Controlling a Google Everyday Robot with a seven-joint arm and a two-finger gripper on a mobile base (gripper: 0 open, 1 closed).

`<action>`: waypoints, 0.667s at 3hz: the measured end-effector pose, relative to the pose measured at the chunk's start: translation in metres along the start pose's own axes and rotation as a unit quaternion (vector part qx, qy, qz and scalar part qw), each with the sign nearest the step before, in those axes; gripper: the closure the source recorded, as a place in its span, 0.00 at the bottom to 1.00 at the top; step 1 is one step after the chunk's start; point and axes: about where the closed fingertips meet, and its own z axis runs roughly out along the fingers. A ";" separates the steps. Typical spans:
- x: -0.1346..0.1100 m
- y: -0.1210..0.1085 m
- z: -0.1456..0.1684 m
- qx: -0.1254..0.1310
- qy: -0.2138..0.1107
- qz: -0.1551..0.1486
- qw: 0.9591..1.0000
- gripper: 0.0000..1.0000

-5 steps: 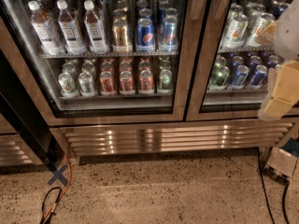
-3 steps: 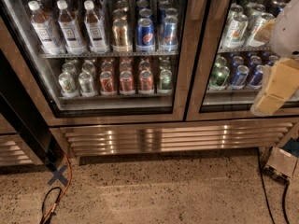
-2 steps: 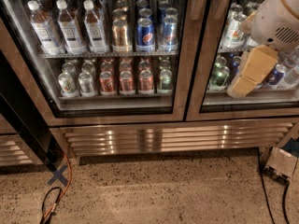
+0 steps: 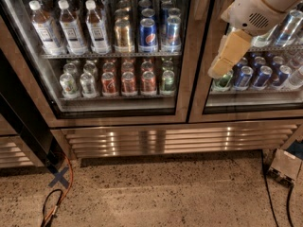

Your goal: Open left fridge door

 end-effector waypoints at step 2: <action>-0.020 -0.068 0.002 0.074 -0.066 0.017 0.995 0.00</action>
Offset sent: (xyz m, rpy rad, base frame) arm 0.1139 -0.0107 0.0487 0.1963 -0.2798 -0.0899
